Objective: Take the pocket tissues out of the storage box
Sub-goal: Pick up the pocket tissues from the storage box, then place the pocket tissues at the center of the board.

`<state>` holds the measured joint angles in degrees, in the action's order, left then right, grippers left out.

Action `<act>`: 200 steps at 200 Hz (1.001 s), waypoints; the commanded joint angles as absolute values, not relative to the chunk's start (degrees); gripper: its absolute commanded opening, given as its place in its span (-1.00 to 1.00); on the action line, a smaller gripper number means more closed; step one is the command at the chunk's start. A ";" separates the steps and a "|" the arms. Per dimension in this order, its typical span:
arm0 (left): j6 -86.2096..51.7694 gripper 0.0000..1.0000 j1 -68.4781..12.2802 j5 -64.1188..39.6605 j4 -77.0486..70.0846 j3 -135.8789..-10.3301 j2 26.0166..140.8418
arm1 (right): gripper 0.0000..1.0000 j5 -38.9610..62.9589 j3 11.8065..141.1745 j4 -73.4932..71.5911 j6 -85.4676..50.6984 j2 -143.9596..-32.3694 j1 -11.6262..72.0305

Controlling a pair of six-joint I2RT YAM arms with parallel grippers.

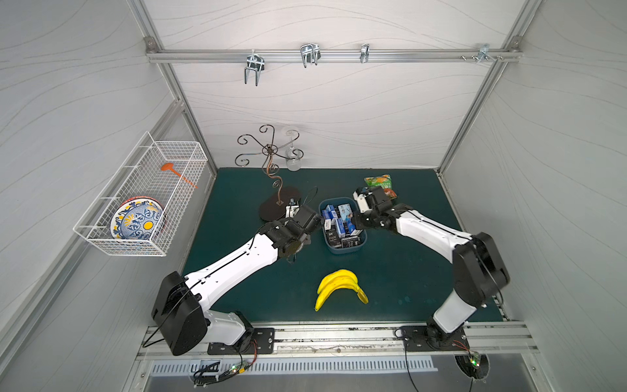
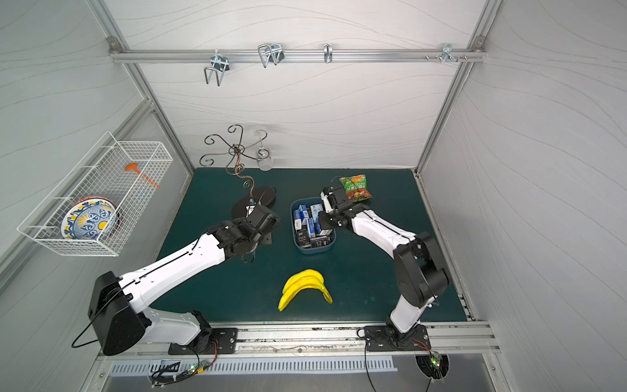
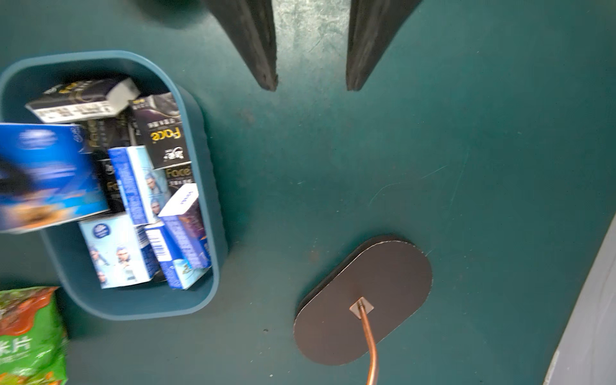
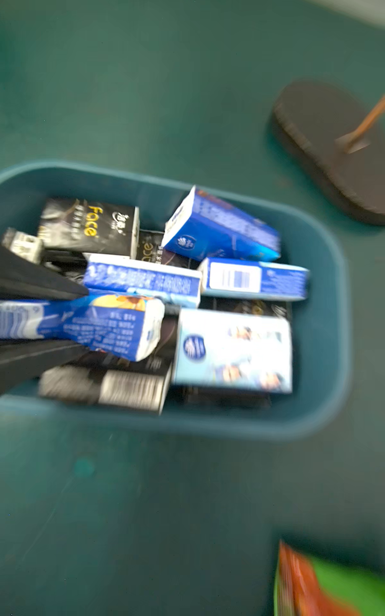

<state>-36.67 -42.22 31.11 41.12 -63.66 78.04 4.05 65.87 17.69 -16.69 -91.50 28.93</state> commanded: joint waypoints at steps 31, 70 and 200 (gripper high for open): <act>-37.78 -0.24 -42.26 33.65 41.48 -63.27 77.07 | -0.58 21.24 57.35 11.88 -21.53 -87.13 12.44; -37.62 -0.25 -44.45 37.57 42.40 -64.60 77.93 | -0.58 28.16 52.48 4.60 -23.72 -93.94 8.79; -38.06 -0.24 -44.71 37.24 41.29 -63.98 79.01 | -0.02 20.21 54.28 8.05 -20.03 -99.68 8.80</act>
<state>-37.41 -44.60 37.06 42.17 -63.02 78.28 23.81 52.47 3.60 -22.59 -101.71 8.67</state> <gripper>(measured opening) 0.380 0.472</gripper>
